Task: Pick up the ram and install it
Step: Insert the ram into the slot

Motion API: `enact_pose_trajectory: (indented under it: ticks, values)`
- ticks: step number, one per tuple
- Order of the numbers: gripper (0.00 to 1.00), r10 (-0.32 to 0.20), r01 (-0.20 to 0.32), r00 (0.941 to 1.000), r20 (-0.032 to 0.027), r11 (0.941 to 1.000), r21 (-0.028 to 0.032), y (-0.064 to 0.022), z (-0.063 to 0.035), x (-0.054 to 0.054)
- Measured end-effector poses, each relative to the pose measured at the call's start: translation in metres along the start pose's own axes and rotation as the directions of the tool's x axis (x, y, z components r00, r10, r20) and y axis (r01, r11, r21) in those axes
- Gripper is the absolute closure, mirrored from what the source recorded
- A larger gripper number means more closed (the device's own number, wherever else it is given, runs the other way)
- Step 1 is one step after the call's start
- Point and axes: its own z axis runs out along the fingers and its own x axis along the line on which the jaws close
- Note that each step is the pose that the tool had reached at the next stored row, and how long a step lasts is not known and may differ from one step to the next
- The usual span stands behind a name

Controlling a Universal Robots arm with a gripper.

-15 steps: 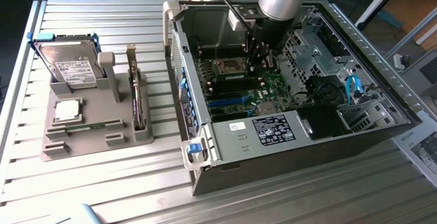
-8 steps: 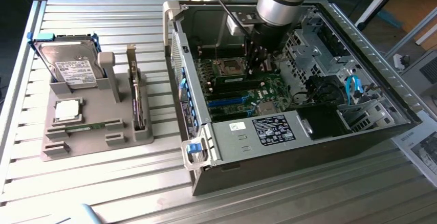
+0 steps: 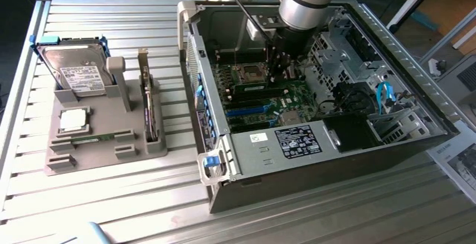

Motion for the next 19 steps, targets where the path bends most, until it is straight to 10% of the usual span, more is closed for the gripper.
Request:
enact_pose_trajectory:
  ticks: [19]
  values:
    - [0.88, 0.002, -0.002, 1.0000, -0.0001, 1.0000, -0.0001, -0.0005, 0.0003, 0.0047]
